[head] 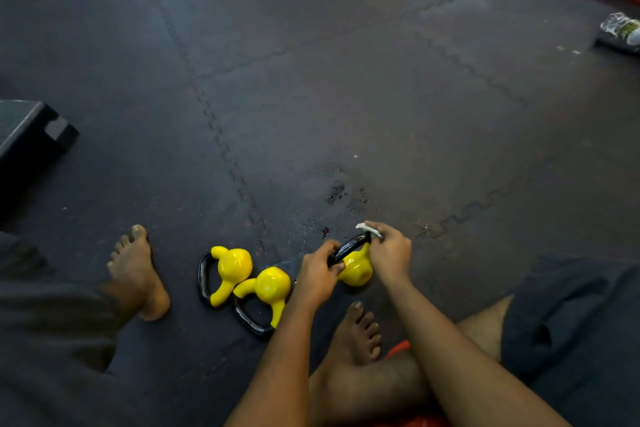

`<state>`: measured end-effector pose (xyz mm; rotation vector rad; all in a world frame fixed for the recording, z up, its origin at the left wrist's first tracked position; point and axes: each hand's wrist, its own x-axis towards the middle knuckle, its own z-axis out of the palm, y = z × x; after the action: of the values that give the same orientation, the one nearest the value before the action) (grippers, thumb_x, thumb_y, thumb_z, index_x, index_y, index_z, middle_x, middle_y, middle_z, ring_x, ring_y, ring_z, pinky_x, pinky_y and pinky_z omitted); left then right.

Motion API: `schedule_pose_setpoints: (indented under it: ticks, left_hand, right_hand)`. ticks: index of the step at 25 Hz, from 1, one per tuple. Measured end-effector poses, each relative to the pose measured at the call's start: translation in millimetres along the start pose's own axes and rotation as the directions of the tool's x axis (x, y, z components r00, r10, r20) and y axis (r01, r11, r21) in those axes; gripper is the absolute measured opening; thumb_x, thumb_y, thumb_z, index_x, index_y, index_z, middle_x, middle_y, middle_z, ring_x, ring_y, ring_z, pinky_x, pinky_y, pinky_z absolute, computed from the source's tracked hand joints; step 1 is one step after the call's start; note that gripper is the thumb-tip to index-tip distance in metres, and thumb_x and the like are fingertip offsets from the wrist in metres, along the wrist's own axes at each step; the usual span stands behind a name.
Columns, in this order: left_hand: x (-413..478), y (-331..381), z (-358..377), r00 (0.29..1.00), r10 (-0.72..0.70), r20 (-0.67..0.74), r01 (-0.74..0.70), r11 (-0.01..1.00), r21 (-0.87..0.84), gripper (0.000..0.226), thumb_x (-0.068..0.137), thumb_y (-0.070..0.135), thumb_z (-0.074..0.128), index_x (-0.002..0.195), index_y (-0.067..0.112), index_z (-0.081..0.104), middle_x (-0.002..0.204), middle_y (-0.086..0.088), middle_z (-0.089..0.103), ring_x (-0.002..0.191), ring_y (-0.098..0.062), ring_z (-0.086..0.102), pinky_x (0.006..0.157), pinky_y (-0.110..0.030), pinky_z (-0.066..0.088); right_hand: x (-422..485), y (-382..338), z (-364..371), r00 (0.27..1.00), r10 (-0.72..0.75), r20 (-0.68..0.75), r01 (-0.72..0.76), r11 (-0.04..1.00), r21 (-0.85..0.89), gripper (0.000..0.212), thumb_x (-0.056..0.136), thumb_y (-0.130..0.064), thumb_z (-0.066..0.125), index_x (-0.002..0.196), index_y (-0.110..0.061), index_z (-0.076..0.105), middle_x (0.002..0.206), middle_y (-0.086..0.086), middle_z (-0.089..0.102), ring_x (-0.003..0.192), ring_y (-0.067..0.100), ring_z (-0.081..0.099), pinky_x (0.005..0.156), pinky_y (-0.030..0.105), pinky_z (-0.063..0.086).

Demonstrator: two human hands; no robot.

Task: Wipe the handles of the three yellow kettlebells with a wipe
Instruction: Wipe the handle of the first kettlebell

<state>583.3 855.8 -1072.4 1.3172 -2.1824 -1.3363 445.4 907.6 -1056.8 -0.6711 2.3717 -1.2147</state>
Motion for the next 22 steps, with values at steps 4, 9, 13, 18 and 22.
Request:
schedule_pose_setpoints:
  ticks: [4,9,13,18,22]
  left_hand:
    - [-1,-1,0,1.000,-0.016,0.022,0.016,1.000,-0.005,0.029,0.090,0.027,0.063,0.120,0.027,0.062,0.102,0.001,0.068,0.091,-0.012,0.062,0.074,-0.021,0.042]
    - [1,-4,1,1.000,-0.002,-0.005,0.002,1.000,0.014,0.028,0.092,0.030,0.060,0.120,0.028,0.064,0.100,0.001,0.071,0.087,-0.010,0.062,0.072,-0.019,0.041]
    - [5,-3,-2,1.000,-0.003,-0.007,0.003,1.000,0.030,0.031,0.091,0.029,0.062,0.121,0.026,0.065,0.100,-0.001,0.071,0.086,-0.009,0.059,0.073,-0.017,0.039]
    - [5,-8,-6,1.000,0.002,-0.009,-0.001,1.000,0.009,0.033,0.091,0.027,0.063,0.123,0.023,0.065,0.107,0.000,0.071,0.096,-0.009,0.060,0.079,-0.016,0.040]
    - [5,-2,-4,0.998,0.043,0.044,-0.045,0.999,0.030,0.030,0.090,0.028,0.063,0.120,0.026,0.065,0.102,0.002,0.070,0.092,-0.009,0.060,0.077,-0.019,0.040]
  right_hand:
    - [1,2,1,0.999,-0.015,0.034,0.017,0.998,-0.067,0.037,0.085,-0.005,0.050,0.101,-0.026,0.076,0.099,0.003,0.075,0.093,0.024,0.068,0.081,0.033,0.055]
    - [5,2,2,0.995,-0.052,0.087,0.068,0.980,-0.189,0.033,0.081,-0.011,0.047,0.090,-0.027,0.074,0.085,-0.002,0.075,0.082,0.021,0.067,0.072,0.032,0.055]
    - [6,-1,-1,0.997,-0.007,0.072,0.019,0.983,-0.180,0.036,0.080,-0.008,0.046,0.095,-0.025,0.075,0.091,0.001,0.075,0.090,0.025,0.067,0.078,0.033,0.054]
    - [17,-10,-13,0.963,-0.048,0.267,0.142,0.928,-0.344,0.034,0.080,-0.008,0.048,0.094,-0.023,0.075,0.093,0.008,0.074,0.093,0.031,0.065,0.075,0.033,0.051]
    - [41,-14,-41,0.859,-0.034,0.510,0.305,0.834,-0.459,0.033,0.078,-0.006,0.051,0.092,-0.022,0.077,0.089,0.011,0.073,0.089,0.029,0.064,0.068,0.031,0.049]
